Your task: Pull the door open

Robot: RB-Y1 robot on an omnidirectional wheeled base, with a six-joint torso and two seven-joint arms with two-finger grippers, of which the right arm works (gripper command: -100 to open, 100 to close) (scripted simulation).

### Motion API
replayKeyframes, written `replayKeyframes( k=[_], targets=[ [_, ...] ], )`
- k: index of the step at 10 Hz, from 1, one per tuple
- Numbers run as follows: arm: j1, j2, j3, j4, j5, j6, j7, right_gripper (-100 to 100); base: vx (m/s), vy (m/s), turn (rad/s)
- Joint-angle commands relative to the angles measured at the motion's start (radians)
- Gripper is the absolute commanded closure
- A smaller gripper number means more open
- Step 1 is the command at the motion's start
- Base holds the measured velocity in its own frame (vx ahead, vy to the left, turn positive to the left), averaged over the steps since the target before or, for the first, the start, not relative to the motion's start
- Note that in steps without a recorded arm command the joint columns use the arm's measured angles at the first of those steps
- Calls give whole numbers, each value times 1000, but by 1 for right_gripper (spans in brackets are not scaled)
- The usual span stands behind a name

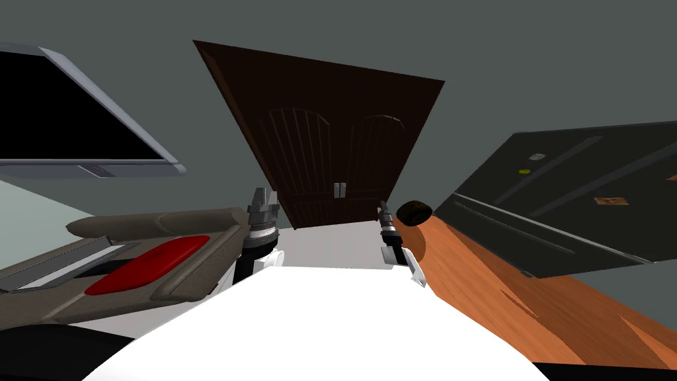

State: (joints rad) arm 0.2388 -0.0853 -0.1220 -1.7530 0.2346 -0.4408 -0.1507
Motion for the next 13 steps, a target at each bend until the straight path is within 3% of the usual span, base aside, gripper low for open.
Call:
replayKeyframes(
  k=[1, 13],
  targets=[
    [-16, 0, -4, 34, 10, 11, -18, -100, 100, 35, 104],
    [-141, 23, -29, 298, 90, 96, -159, -100, 134, 29, 102]
  ],
)
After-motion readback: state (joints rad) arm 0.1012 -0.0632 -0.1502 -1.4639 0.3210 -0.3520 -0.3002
